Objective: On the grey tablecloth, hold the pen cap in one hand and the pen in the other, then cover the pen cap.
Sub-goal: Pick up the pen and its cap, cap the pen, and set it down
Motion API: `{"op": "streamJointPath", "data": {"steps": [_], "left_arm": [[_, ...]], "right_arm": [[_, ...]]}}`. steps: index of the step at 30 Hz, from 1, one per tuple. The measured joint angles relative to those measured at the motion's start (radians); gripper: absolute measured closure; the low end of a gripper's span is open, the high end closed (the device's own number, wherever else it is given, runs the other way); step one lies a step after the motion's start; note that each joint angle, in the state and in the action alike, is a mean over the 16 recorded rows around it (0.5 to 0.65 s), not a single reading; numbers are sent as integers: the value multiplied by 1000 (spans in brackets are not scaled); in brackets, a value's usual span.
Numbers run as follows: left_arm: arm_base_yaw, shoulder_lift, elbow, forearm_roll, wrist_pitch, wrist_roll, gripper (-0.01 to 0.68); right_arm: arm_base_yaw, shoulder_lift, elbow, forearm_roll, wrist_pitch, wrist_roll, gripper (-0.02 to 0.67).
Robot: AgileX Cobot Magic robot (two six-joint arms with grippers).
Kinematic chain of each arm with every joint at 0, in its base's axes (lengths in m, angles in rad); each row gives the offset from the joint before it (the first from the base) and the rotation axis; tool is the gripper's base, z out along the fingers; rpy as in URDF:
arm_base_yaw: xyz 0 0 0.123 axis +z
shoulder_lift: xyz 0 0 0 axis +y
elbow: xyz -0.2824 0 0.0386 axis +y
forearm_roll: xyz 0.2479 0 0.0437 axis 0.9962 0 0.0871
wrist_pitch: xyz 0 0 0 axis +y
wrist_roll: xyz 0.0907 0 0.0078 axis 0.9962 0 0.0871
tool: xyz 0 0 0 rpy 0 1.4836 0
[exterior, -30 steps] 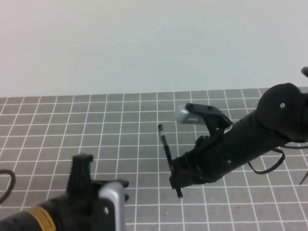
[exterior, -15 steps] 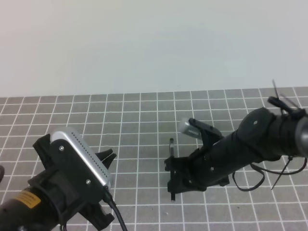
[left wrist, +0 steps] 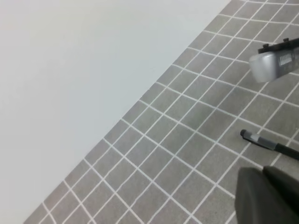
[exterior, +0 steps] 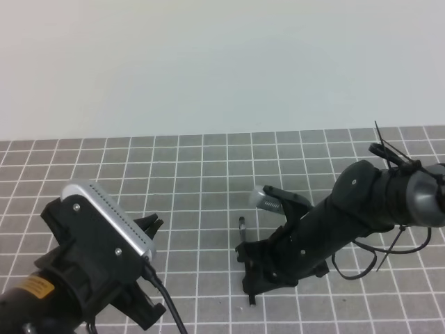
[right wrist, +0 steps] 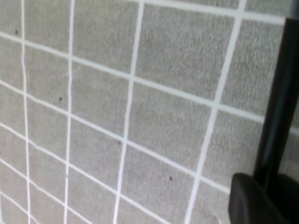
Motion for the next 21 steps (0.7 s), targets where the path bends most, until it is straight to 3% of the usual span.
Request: {"op": "streamJointPath", "data": {"steps": [16, 21], "left_arm": [[0, -66, 1, -91, -40, 95, 674], [0, -148, 1, -214, -54, 206, 674]], "right_arm": [[0, -21, -4, -38, 34, 6, 359], [0, -67, -4, -84, 30, 18, 362]]}}
